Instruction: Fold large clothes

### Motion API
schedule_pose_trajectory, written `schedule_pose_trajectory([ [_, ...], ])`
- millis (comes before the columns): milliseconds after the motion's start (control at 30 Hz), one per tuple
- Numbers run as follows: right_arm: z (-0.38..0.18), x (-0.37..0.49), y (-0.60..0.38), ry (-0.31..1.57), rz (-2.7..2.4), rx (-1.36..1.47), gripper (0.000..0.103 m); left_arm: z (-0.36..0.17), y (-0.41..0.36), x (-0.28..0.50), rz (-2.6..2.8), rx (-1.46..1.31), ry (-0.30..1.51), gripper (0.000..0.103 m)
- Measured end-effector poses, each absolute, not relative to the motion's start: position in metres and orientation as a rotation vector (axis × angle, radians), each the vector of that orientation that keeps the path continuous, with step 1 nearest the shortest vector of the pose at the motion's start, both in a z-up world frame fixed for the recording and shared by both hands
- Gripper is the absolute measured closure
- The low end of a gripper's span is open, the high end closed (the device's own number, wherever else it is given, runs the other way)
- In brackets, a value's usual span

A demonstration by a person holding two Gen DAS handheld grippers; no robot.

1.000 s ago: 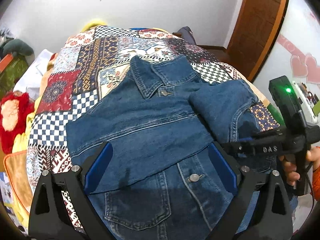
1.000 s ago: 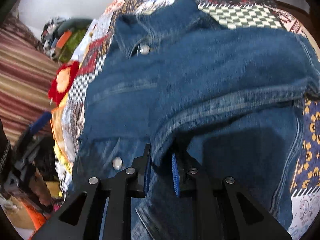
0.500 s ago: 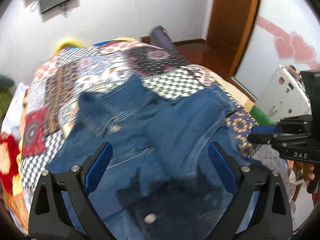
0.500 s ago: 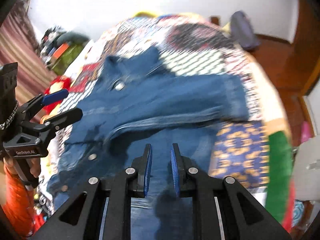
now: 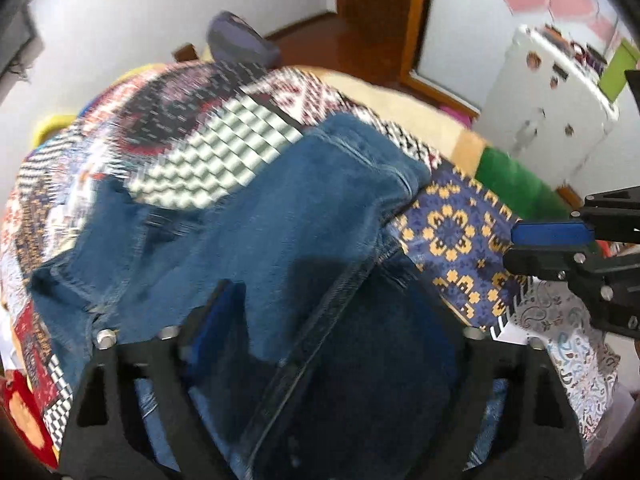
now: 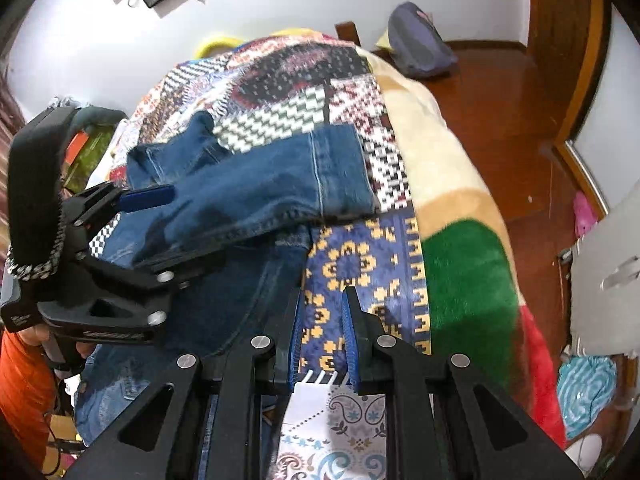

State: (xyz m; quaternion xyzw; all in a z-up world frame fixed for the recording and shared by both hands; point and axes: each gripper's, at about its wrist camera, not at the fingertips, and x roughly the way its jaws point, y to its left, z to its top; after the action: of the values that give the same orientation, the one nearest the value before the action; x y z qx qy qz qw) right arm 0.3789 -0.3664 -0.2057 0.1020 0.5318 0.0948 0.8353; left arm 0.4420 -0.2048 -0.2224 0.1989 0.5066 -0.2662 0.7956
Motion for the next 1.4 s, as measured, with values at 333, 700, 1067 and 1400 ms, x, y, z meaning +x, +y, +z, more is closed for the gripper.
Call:
schedule_pose_trajectory([
  [333, -0.234, 0.389, -0.348, 1.191, 0.253, 0.245, 0.088, -0.248, -0.195, 0.457, -0.504, 0.446, 1.096, 0.069],
  [700, -0.259, 0.389, -0.316, 1.272, 0.277, 0.198, 0.088, -0.164, -0.116, 0.461, -0.44, 0.172, 0.942, 0.092],
  [1067, -0.26, 0.386, -0.303, 1.255, 0.263, 0.096, 0.088, -0.174, 0.046, 0.413, -0.225, -0.074, 0.937, 0.092],
  [1400, -0.264, 0.391, -0.293, 1.249, 0.209, 0.025, 0.088, -0.267, 0.127, 0.355, -0.113, -0.279, 1.078, 0.048],
])
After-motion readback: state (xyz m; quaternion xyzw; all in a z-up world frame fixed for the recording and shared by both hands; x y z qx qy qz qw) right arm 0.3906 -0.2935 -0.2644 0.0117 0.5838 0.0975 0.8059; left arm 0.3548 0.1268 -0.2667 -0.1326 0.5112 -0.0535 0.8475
